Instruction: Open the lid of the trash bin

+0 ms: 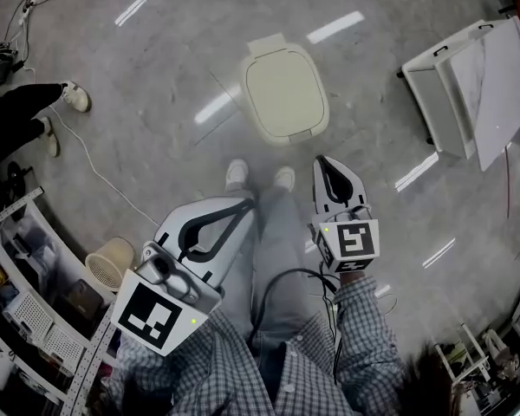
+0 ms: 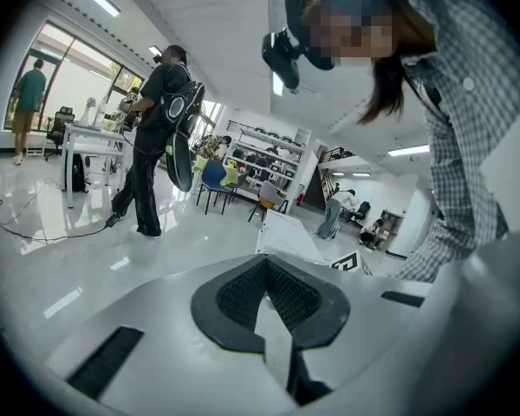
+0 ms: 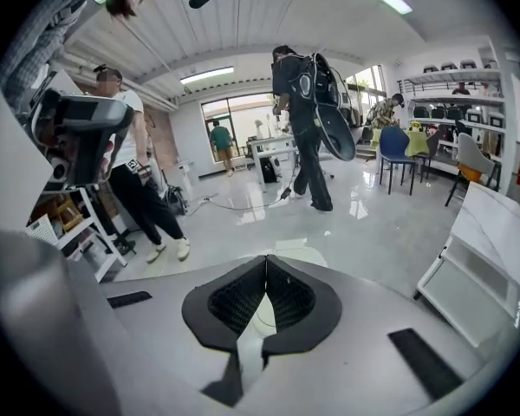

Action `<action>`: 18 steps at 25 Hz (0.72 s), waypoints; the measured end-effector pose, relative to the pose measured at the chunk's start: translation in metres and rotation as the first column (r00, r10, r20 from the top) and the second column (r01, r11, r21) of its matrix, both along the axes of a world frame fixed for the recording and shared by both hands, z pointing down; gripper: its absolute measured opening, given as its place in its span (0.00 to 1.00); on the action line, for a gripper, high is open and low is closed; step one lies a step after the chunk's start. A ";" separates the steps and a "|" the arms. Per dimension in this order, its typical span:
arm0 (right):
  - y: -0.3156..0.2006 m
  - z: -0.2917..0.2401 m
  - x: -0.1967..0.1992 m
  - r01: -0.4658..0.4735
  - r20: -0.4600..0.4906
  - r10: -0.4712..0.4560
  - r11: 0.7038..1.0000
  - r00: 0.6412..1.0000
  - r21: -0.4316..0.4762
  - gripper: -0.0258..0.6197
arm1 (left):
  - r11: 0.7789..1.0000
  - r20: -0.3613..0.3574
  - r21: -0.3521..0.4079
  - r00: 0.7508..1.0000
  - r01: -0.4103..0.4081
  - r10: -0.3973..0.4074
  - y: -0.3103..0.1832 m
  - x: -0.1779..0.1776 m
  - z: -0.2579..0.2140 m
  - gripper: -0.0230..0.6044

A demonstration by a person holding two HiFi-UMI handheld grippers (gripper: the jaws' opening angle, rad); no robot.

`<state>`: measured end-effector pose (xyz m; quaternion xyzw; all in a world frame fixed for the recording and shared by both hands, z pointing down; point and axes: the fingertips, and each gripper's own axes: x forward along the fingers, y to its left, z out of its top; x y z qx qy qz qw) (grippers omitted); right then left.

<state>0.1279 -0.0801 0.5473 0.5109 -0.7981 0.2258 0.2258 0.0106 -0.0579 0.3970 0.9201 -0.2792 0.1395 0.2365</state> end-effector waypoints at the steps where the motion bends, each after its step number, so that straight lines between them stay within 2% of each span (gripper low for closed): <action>1: 0.000 0.008 0.000 0.008 -0.008 -0.008 1.000 1.000 -0.008 0.07 | 1.000 0.004 -0.005 1.000 -0.002 0.002 0.001 0.000 0.004 0.04; 10: -0.010 0.074 0.003 0.058 -0.065 -0.063 0.995 0.996 -0.080 0.07 | 1.000 0.017 -0.016 1.000 0.009 -0.009 0.001 0.000 0.025 0.04; 18: -0.003 0.125 0.005 0.086 -0.081 -0.099 0.984 0.992 -0.157 0.07 | 0.998 0.029 -0.055 0.999 0.039 -0.038 0.005 -0.001 0.047 0.04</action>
